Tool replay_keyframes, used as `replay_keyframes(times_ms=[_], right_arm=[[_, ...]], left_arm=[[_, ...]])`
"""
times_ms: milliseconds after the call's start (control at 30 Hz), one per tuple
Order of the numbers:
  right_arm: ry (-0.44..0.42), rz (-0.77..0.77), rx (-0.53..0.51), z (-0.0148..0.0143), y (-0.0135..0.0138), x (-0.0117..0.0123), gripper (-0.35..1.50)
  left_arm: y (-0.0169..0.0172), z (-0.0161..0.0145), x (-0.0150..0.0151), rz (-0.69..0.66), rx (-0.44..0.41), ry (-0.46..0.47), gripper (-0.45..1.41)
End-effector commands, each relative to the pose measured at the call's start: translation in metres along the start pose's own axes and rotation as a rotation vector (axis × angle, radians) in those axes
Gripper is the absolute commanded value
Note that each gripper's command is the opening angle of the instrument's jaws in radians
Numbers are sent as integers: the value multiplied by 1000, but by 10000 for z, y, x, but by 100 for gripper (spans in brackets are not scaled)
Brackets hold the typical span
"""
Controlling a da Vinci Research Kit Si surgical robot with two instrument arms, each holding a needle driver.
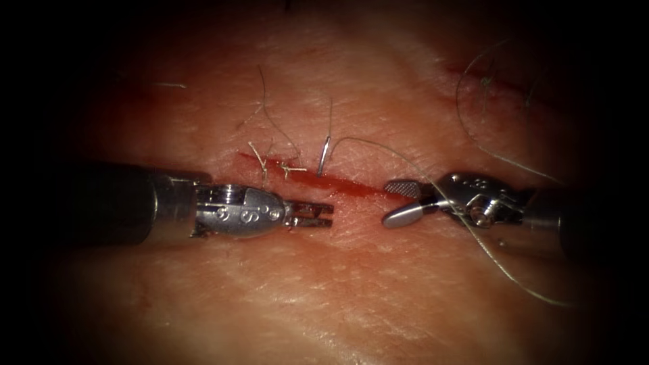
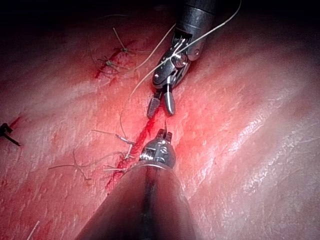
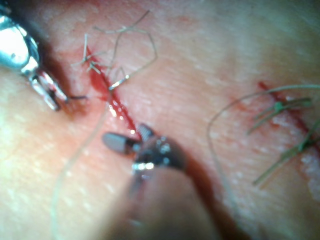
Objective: Wound Closure
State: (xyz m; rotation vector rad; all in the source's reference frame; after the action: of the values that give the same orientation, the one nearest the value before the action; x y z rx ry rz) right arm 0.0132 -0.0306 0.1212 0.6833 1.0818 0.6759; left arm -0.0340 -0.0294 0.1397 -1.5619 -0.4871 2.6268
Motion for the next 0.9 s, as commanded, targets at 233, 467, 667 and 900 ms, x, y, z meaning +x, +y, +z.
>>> replay_keyframes(times_ms=[233,467,667,900], right_arm=[[-2,1,9,5,-4,-3,131],[-2,1,9,5,-5,-3,131],[-2,2,10,6,-5,-2,131],[2,4,7,6,-5,0,131]], left_arm=[[31,-8,49,-177,-95,125,-45],[67,-36,108,-261,-195,224,-45],[90,-70,154,-265,-241,280,-45],[77,-108,200,-112,-98,266,-45]])
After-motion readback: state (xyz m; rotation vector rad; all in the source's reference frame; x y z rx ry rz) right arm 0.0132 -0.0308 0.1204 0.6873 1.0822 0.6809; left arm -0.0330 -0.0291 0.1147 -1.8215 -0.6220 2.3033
